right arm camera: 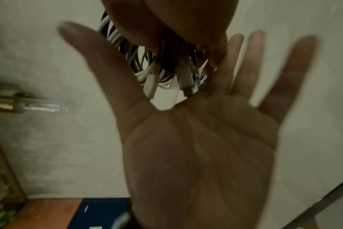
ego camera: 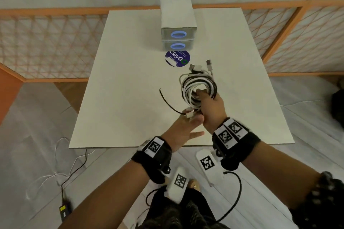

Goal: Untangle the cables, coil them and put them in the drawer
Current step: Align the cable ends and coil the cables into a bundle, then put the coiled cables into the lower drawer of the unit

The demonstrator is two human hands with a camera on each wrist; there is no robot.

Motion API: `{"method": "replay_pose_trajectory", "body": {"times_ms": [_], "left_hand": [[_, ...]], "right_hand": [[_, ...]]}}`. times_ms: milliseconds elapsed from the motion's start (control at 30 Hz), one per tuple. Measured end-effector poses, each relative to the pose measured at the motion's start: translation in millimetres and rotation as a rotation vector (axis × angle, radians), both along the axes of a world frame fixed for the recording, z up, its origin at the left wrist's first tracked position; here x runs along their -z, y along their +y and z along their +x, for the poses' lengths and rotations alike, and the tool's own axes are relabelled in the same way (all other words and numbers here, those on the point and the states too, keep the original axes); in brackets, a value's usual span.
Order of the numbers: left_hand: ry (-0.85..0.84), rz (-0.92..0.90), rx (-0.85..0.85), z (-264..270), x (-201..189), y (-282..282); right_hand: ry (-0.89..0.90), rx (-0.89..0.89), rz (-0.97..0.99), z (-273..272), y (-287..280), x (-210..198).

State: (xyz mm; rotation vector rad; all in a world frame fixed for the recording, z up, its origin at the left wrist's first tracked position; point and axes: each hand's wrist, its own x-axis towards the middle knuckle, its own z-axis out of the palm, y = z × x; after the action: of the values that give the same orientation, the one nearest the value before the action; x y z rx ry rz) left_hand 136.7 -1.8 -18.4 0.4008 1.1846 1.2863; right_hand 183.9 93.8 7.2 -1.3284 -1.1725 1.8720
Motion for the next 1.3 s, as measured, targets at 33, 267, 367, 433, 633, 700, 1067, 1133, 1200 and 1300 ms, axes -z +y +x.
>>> {"method": "replay_pose_trajectory", "body": {"times_ms": [33,267,367,433,633,700,1067,1133,1200,1300], "left_hand": [[-0.064,0.017,-0.079,-5,-1,3],[-0.229,0.113,-0.301,-25,-11,9],[-0.218,0.095,-0.362,-35,-11,6],[-0.178,0.027,-0.401,-34,-2,2],[-0.199,-0.142,-0.549,-32,22,-13],[-0.179,-0.166,-0.588,-39,22,-14],[-0.081,-0.031,-0.846,-125,-14,5],[-0.077,0.011,-0.838,-133,-19,14],[-0.063,0.054,-0.812,-137,-20,19],[-0.052,0.123,-0.764,-142,-21,25]], "right_hand": [[0.012,-0.030,0.019,0,-5,0],[-0.187,-0.237,0.077,-2,-23,13],[-0.235,-0.307,0.042,1,-29,22],[-0.299,-0.364,0.007,3,-34,31],[-0.286,-0.725,0.001,9,-31,42],[-0.204,-0.810,-0.133,14,-21,37],[-0.097,-0.513,-0.014,-70,106,37],[-0.126,-0.464,0.134,-104,128,43],[-0.125,-0.476,0.182,-138,146,49],[-0.059,-0.458,0.022,-179,170,54]]}}
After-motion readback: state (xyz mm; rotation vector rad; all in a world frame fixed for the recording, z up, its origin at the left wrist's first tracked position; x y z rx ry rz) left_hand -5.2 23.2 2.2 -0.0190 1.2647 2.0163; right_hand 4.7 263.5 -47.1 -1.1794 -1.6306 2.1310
